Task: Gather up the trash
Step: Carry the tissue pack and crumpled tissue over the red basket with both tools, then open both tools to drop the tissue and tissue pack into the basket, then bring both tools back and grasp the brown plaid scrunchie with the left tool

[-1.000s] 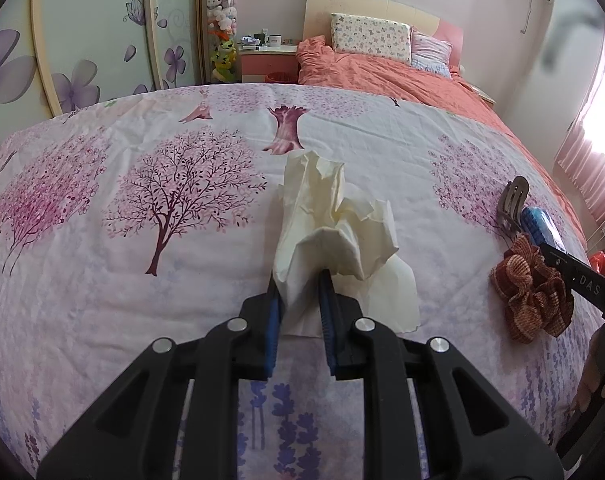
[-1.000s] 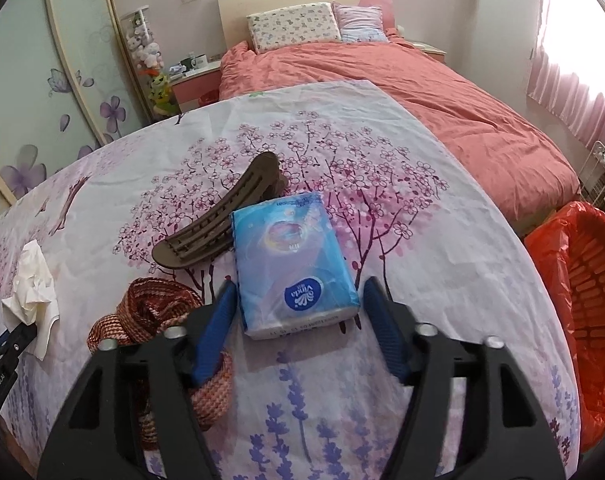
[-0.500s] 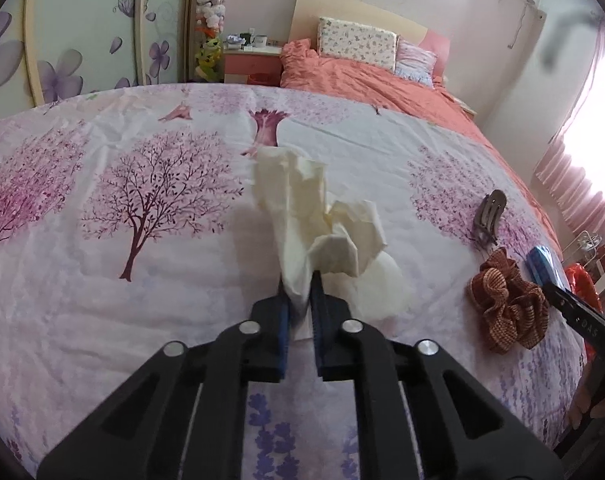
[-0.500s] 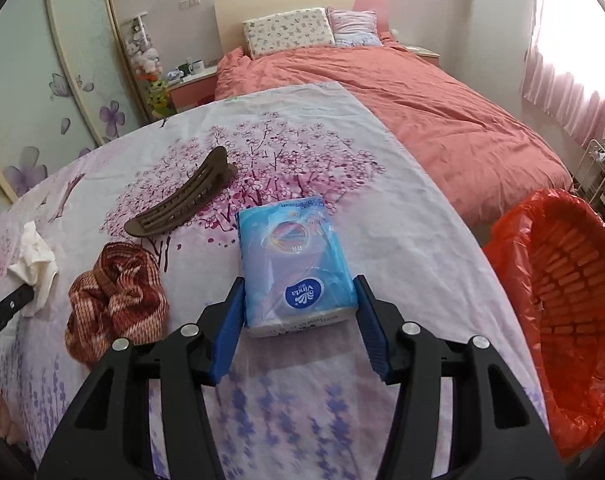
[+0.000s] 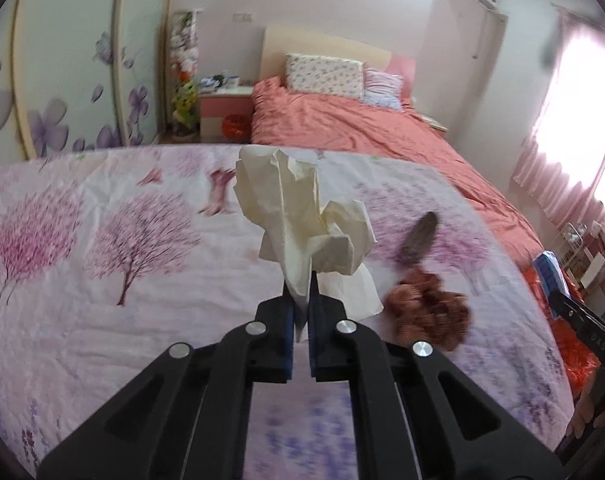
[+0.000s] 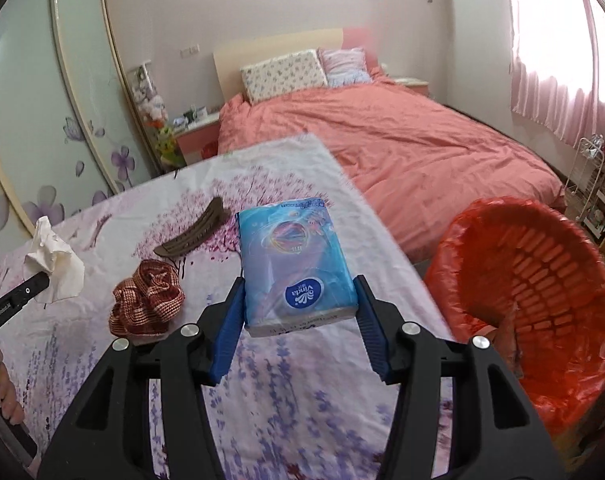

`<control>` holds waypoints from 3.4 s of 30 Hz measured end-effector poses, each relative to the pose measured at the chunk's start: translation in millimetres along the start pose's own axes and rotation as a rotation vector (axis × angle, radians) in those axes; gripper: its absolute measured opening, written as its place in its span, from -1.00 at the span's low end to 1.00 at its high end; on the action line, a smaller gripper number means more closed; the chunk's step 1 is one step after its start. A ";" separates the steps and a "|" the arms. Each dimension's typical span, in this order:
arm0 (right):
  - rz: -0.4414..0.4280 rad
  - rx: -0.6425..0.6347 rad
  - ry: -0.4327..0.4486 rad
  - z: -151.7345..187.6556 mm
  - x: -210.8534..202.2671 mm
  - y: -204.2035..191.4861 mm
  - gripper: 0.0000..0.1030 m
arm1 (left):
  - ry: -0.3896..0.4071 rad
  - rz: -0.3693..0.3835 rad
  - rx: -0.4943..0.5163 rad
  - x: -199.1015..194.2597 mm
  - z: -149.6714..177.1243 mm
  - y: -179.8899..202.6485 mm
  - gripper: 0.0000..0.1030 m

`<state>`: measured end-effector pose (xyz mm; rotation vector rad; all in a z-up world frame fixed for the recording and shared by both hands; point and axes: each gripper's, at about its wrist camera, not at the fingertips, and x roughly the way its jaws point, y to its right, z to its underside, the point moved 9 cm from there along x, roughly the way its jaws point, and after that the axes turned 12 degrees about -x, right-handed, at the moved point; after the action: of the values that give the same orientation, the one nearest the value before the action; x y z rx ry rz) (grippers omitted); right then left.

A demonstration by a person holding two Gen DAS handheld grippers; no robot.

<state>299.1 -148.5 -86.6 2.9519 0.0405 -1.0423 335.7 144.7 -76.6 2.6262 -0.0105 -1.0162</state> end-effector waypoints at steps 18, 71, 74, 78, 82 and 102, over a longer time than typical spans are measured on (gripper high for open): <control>0.191 0.130 0.196 5.5 -94.7 103.1 0.04 | -0.044 0.295 0.199 -36.5 58.5 217.0 -0.88; 0.225 0.212 0.107 38.7 -78.5 162.6 0.25 | -0.069 0.088 0.284 22.2 92.0 195.7 0.49; 0.202 0.181 0.095 38.0 -75.7 147.6 0.25 | -0.042 0.007 0.226 26.1 71.2 151.6 0.52; 0.178 0.147 0.074 38.6 -68.6 129.7 0.25 | -0.067 -0.044 0.140 41.7 54.1 110.7 0.54; 0.157 0.118 0.056 38.2 -64.6 113.4 0.25 | -0.118 -0.053 0.096 62.7 52.6 96.5 0.54; 0.076 0.020 0.017 29.6 -44.8 50.4 0.25 | -0.113 -0.025 0.038 59.5 44.5 59.0 -0.50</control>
<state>247.1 -200.4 -81.5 2.9545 -0.0820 -1.0145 357.4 68.4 -128.7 2.6050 -0.0240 -1.1829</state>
